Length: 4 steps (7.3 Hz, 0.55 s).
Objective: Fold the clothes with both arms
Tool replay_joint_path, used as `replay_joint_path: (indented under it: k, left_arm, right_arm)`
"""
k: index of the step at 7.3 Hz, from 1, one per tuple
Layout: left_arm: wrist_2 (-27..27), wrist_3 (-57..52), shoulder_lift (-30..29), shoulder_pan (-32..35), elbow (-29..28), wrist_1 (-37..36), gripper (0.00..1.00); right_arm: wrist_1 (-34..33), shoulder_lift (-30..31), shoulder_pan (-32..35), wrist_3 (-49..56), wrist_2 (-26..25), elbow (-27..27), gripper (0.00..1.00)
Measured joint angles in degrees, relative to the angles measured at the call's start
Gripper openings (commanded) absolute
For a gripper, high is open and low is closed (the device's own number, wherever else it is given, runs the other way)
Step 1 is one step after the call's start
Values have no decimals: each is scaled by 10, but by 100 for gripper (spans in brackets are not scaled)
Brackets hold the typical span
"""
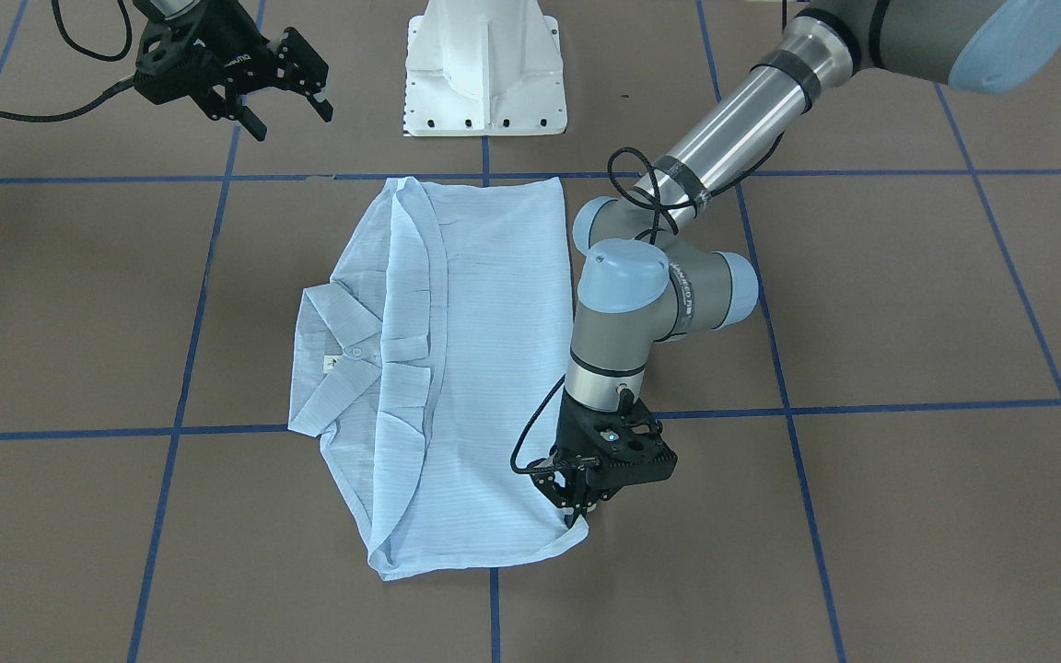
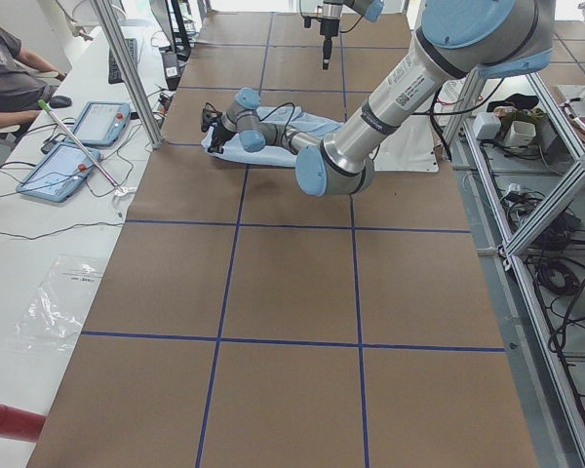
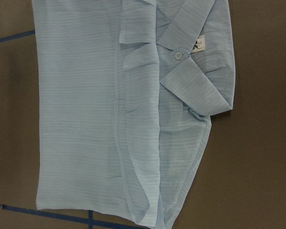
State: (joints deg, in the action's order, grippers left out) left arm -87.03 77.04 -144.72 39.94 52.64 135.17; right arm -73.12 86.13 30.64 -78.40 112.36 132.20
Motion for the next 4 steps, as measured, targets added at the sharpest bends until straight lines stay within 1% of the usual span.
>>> replay_joint_path:
  k: [1,4]
  left_arm:
    - [5,-4,0,2,-4,12,99]
    - [6,-11,13,15,-5,19,99]
  right_arm:
    - [0,0,0,0,-8,-2,100]
    - [0,-5,-3,0,-27,-18,100]
